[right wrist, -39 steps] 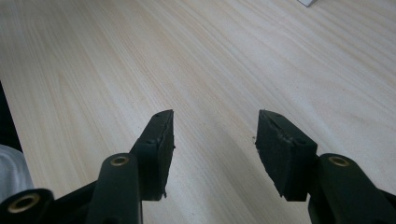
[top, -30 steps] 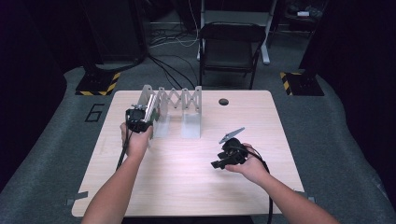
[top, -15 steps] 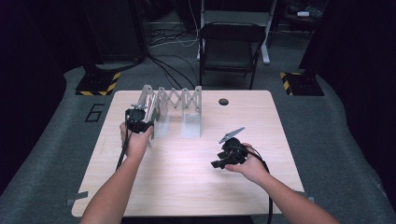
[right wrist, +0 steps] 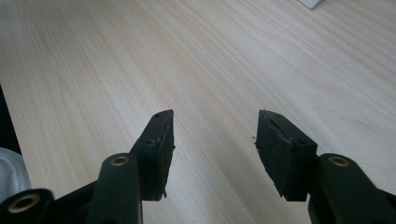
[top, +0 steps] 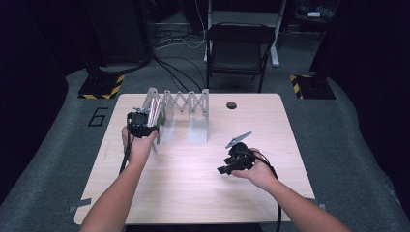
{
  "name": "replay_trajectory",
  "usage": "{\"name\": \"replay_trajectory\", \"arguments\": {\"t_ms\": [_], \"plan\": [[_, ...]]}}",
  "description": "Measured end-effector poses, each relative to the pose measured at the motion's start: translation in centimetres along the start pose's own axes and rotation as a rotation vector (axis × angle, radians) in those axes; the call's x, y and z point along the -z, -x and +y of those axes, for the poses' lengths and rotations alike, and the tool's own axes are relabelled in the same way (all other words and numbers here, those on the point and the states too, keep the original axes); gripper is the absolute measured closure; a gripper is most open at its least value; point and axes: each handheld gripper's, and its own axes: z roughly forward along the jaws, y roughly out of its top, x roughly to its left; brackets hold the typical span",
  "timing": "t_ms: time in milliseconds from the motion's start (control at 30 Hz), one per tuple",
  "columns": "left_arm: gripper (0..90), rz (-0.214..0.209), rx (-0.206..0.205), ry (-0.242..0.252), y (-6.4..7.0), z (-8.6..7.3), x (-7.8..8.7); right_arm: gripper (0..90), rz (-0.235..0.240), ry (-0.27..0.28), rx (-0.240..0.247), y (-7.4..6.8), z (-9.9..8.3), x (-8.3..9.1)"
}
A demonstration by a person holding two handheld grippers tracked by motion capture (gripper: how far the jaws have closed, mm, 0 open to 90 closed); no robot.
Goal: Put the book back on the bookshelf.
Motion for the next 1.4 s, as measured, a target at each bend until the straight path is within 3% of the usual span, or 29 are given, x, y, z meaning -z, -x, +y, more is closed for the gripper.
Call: {"name": "replay_trajectory", "arguments": {"t_ms": [267, 567, 800, 1233, 1400], "plan": [[47.3, -0.021, -0.021, 0.020, 0.3, 0.1, 1.4, 46.7, -0.002, 0.005, -0.020, -0.2, 0.0, 0.0], [46.9, -0.067, -0.066, 0.036, 0.7, -0.1, 3.1, 46.7, -0.003, -0.007, -0.006, -0.3, 0.4, 0.0], [46.5, -0.098, -0.065, 0.057, 0.6, -0.5, 4.1, 46.7, -0.005, -0.009, 0.003, -0.4, 0.6, 0.0], [46.5, -0.164, -0.089, 0.062, -0.2, -2.1, 5.9, 46.7, -0.008, -0.014, -0.016, -0.5, 0.5, -0.1], [46.5, -0.195, -0.098, 0.070, -0.1, -2.8, 6.6, 46.7, -0.009, -0.011, 0.003, -0.4, 0.5, -0.2]]}}
